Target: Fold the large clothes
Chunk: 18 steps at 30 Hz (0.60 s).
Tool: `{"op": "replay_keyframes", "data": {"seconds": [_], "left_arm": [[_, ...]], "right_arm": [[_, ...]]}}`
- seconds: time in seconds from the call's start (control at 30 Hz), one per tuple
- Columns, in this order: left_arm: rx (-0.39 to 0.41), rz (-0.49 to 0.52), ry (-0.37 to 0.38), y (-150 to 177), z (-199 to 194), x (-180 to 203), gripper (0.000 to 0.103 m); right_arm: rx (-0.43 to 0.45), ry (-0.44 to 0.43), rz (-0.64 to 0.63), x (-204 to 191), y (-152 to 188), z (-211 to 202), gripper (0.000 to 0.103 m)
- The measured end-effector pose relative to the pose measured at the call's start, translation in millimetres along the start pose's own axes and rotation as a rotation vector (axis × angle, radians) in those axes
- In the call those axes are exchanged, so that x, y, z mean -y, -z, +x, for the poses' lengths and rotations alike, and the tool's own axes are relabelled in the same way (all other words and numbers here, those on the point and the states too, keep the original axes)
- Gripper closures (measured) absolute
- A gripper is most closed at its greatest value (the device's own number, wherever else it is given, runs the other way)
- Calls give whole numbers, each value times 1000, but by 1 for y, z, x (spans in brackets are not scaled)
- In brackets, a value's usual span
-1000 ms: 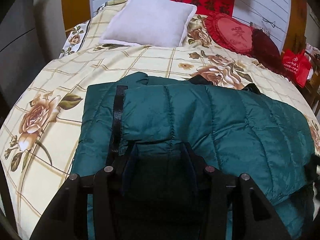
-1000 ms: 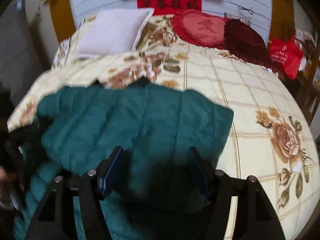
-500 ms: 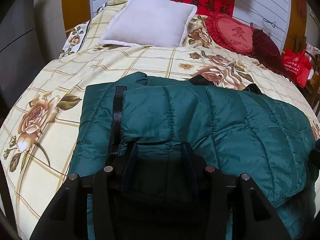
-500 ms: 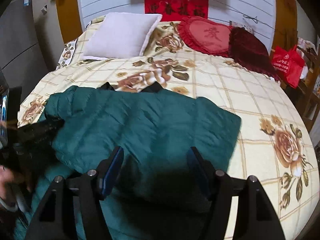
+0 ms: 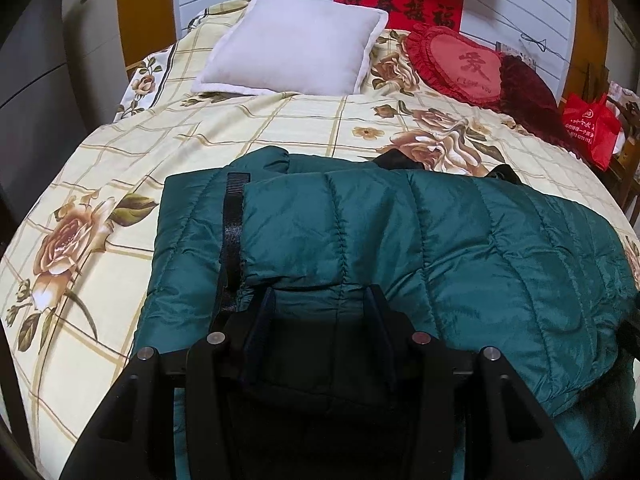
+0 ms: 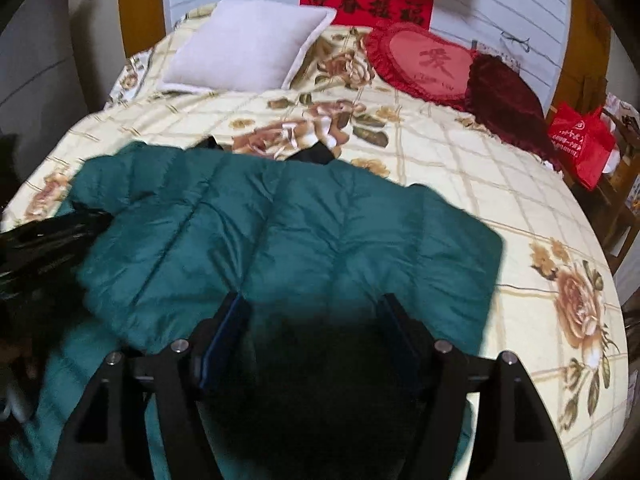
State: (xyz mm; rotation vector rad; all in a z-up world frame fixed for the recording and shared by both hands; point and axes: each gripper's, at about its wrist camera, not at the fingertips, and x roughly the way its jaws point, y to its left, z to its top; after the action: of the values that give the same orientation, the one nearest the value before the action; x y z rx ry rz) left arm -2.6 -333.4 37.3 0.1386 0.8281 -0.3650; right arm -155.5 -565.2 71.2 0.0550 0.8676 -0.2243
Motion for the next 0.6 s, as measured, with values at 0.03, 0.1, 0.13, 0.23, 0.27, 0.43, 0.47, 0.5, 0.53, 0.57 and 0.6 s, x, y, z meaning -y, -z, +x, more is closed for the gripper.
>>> {"op": "replay_keyframes", "data": {"seconds": [0.03,0.1,0.13,0.23,0.27,0.43,0.47,0.5,0.53,0.57,0.6], "left_arm": [[1,1,-3,1,0,1,53],[6,5,-14,1,0,2,53],[8,7,-16,2,0,3,53],[11,12,-15,3,-3,3,53],[1,11,-11,3,-7,2,53],[-6,-17,29,11,-40,-14,53],[-3,-18,39,13,-47,-17,53],[-1,-17,42,15,-52,-19,53],[5,-14,43,18,-59,-21,53],[9,-8,28,23,-68,-24,53],[8,-6,20,26,-71,-25,53]], "right_arm": [[0,9,0,4,4,-4,31],[-29,26,13,14,14,-3,31],[-50,34,26,20,19,2,31],[-65,12,76,32,30,19,27],[-60,15,73,32,31,22,26],[-47,31,64,28,28,0,26],[-27,19,74,29,29,-10,26],[-10,9,87,31,31,-21,26],[-5,5,96,32,32,-28,26],[-3,0,107,34,34,-34,26],[-5,-7,116,35,35,-40,26]]}}
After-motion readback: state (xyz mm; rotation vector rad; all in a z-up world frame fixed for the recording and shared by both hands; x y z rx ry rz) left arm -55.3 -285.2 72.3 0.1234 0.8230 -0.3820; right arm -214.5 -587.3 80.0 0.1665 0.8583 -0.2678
